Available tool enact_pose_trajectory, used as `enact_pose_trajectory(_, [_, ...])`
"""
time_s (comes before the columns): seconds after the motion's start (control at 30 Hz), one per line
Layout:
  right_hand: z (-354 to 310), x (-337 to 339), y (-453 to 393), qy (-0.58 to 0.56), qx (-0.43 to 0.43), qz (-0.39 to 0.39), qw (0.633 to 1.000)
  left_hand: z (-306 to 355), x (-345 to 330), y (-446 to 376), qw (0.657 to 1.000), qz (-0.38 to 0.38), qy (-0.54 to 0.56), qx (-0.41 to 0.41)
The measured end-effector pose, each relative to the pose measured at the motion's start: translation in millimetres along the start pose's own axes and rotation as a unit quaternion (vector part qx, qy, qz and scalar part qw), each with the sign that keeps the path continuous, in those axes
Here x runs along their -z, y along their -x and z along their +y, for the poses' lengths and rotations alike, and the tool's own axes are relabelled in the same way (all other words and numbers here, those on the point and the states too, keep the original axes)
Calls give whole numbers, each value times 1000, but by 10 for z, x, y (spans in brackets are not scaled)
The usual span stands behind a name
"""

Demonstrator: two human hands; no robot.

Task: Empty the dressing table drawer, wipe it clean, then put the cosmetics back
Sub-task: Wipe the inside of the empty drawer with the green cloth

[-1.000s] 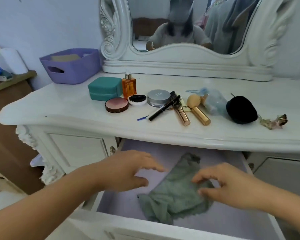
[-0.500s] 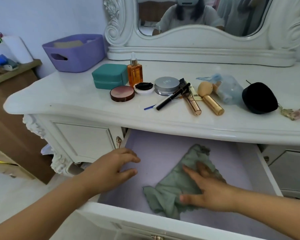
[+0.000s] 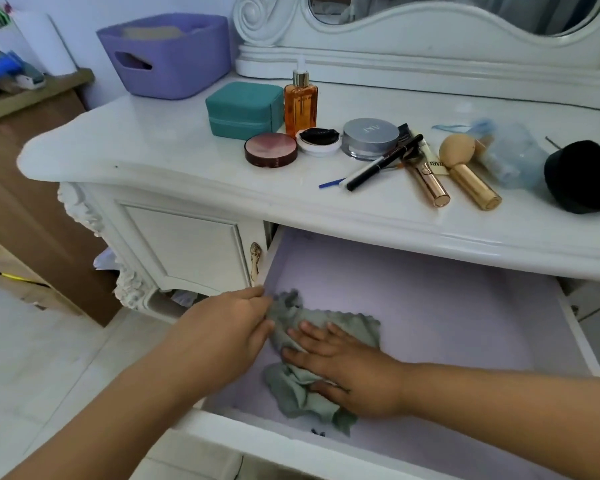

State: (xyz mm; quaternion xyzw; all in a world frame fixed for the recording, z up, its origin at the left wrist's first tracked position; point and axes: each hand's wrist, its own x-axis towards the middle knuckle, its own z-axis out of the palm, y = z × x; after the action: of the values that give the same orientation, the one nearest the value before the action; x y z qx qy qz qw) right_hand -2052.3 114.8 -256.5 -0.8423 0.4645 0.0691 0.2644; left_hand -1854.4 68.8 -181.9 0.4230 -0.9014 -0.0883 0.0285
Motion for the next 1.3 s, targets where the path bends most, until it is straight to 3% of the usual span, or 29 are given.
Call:
enact_pose_trajectory(0.17, [52, -120, 354, 1, 82, -39, 996, -21, -83, 139, 997, 20, -69, -11])
enact_pose_trajectory(0.27, [113, -194, 583, 5, 79, -50, 996, -12, -94, 175, 996, 3, -93, -14])
enact_pose_trajectory(0.5, [325, -217, 1021, -3, -2, -65, 998, 145, -84, 223, 994, -16, -104, 32])
enact_pose_trajectory(0.6, [414, -211, 1137, -29, -61, -68, 995, 118, -116, 255, 995, 32, -94, 15])
enact_pose_trajectory(0.7, [419, -230, 1117, -86, -135, -24, 987, 87, -114, 249, 995, -13, -99, -12])
enact_pose_trajectory(0.93, [399, -122, 594, -50, -216, 49, 974, 59, -125, 220, 995, 28, -97, -28])
enact_pose_trajectory(1.13, [360, 146, -141, -80, -187, 90, 975, 47, -139, 234, 997, 27, -70, -18])
enact_pose_trajectory(1.3, [86, 201, -511, -78, -91, 124, 985, 99, -100, 218, 998, 6, -44, 37])
